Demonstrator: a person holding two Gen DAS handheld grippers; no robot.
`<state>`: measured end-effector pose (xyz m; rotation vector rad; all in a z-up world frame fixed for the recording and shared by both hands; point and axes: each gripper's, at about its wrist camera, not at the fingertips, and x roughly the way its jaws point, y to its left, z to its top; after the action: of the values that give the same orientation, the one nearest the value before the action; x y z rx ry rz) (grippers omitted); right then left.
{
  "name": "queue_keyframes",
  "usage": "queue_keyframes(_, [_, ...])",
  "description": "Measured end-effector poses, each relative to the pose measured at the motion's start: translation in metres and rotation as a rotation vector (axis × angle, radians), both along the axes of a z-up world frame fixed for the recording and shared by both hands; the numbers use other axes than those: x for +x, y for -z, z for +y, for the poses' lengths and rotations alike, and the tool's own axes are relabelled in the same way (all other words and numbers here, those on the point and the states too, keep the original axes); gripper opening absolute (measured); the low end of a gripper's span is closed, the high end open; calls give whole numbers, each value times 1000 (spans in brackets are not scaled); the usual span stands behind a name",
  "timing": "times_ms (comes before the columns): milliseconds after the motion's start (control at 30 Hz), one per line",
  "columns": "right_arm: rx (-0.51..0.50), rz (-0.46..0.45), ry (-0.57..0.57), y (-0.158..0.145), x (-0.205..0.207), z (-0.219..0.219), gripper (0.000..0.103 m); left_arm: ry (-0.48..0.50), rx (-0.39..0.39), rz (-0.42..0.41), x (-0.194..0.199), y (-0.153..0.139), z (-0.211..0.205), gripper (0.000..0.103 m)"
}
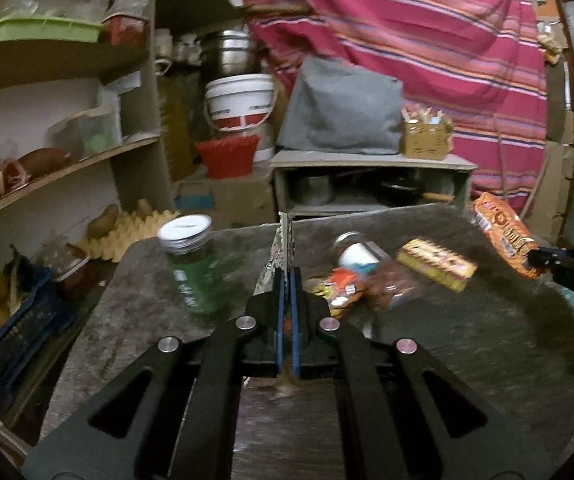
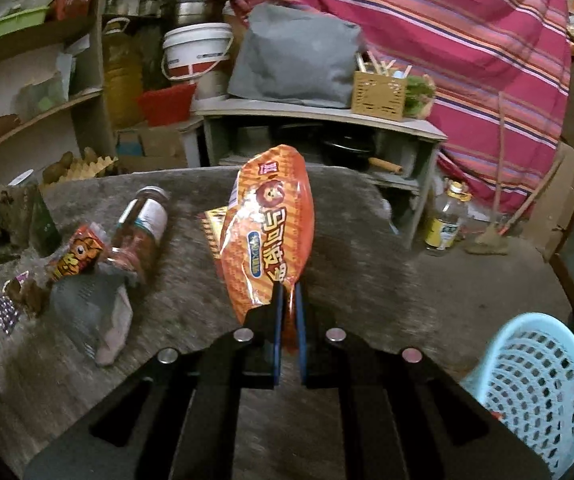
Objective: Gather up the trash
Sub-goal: 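Carry the paper wrapper and orange bag over the basket and open both tools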
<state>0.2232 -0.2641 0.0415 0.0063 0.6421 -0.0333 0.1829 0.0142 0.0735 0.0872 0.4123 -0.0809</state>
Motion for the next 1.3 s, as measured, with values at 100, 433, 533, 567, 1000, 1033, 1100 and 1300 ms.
queue_keyframes(100, [-8,-14,22,-6,-13,-22,6,41,0,-1,-5,-3,-23,1])
queue_keyframes(433, [22,-26,102,-13,-58,-96,6,184,22,-16,-16,-8,-130,1])
queue_keyframes(533, [19,-24,128,-13,-71,-115,6,239,13,-9,-20,-6,-168,1])
queue_keyframes(567, [19,-22,139,-12,-76,-122,6,254,9,-5,-22,-4,-177,1])
queue_keyframes(1000, [36,18,287,3,-130,-207,6,459,0,50,-51,14,-306,1])
queue_keyframes(1033, [38,20,296,4,-133,-212,6,476,-1,52,-54,15,-315,1])
queue_keyframes(1100, [44,26,319,7,-141,-225,6,506,-6,59,-59,15,-330,1])
queue_keyframes(1300, [67,39,369,16,-156,-255,6,593,-7,77,-81,22,-374,1])
